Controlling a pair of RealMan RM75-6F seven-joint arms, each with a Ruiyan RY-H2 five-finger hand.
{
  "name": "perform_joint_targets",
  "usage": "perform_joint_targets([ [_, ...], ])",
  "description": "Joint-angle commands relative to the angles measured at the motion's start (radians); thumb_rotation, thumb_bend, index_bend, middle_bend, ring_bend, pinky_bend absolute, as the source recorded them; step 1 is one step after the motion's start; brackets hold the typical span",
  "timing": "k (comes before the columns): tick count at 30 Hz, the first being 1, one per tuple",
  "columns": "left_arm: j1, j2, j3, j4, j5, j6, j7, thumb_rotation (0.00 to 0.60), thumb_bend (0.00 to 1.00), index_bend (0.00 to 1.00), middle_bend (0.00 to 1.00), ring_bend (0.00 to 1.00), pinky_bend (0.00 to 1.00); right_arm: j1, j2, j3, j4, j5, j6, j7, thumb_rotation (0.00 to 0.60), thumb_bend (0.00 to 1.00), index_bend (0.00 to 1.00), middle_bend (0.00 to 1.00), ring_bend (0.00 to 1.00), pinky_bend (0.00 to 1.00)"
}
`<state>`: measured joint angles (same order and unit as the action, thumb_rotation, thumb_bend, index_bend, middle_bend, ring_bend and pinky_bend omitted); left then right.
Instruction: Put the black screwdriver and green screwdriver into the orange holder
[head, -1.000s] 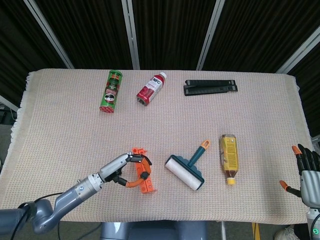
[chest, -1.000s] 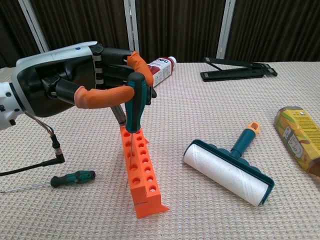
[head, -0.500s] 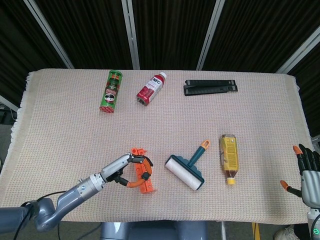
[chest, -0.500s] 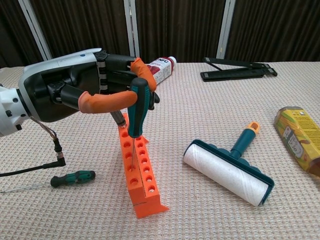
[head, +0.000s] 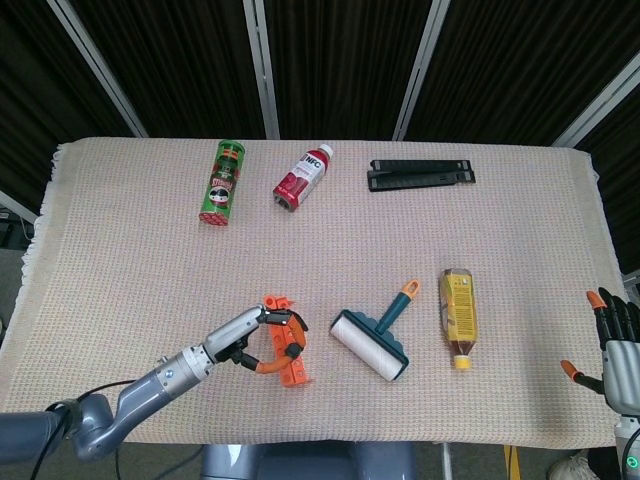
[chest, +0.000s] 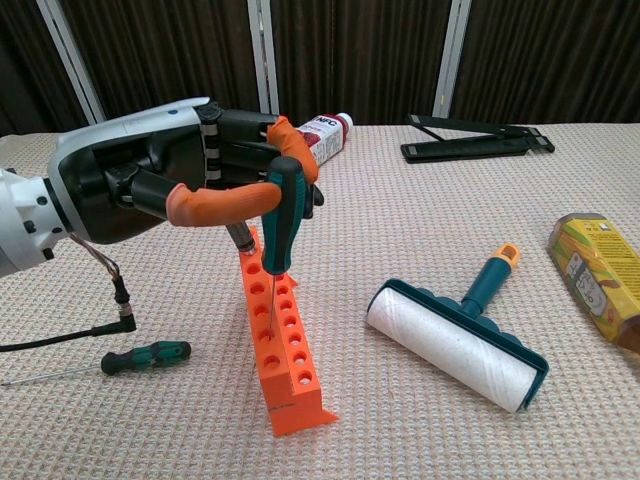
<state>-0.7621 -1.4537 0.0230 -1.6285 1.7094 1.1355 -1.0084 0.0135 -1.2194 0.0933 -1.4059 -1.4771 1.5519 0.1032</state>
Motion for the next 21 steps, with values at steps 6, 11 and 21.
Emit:
perform_joint_targets([
  [6, -0.007, -0.009, -0.004, 0.009, -0.009, -0.002, 0.005, 0.6, 0.62, 0.69, 0.46, 0.25, 0.25, 0.001, 0.001, 0.001, -0.002, 0.001, -0.002, -0.004, 0.6, 0.0, 0.02, 0.01, 0.0, 0.0],
  [11, -0.011, -0.013, -0.002, 0.015, -0.009, -0.008, 0.01, 0.6, 0.63, 0.69, 0.46, 0.25, 0.24, 0.001, 0.001, 0.002, -0.003, 0.004, -0.003, -0.006, 0.6, 0.0, 0.02, 0.01, 0.0, 0.0],
  [21, -0.011, -0.018, 0.001, 0.028, -0.015, -0.005, 0.019, 0.6, 0.63, 0.67, 0.46, 0.25, 0.24, 0.003, 0.001, 0.004, -0.005, 0.007, -0.006, -0.01, 0.6, 0.0, 0.02, 0.01, 0.0, 0.0],
])
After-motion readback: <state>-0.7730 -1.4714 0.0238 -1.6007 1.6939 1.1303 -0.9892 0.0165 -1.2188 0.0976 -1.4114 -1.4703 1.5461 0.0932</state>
